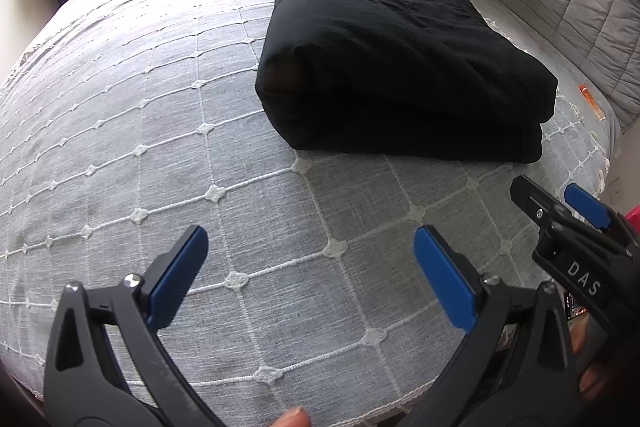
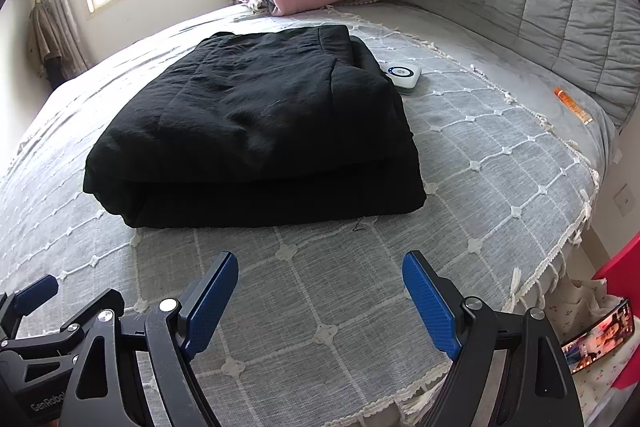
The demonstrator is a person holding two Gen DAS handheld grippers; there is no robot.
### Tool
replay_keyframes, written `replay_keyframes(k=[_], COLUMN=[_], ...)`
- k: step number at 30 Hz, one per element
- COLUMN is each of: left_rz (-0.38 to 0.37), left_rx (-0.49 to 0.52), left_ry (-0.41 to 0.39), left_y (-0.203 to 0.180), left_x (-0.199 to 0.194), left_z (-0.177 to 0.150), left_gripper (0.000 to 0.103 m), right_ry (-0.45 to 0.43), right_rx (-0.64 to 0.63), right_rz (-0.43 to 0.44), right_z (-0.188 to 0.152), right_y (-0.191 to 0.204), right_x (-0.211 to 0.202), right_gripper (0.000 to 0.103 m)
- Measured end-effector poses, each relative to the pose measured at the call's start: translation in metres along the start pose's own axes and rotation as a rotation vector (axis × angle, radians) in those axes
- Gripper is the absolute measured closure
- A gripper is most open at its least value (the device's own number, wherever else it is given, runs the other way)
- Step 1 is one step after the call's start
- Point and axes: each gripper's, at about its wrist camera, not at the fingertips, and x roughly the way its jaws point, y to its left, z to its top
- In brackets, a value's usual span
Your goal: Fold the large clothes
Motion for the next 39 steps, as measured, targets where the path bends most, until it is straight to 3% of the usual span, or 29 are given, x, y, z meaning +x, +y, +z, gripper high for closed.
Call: replay_keyframes(k=[39], left_rz=[0.016], left_rx=[0.022], left_ry=[-0.005], left_y=[-0.0050], left_x=[-0.0008], left_z=[-0.0009], left_gripper=[0.001], right_ry=[0.017], right_rx=[0.001], right_rz=[0.009], right_z=[-0.0019], right_y=[-0.0017], right_x=[0.0043], right_gripper=[0.017])
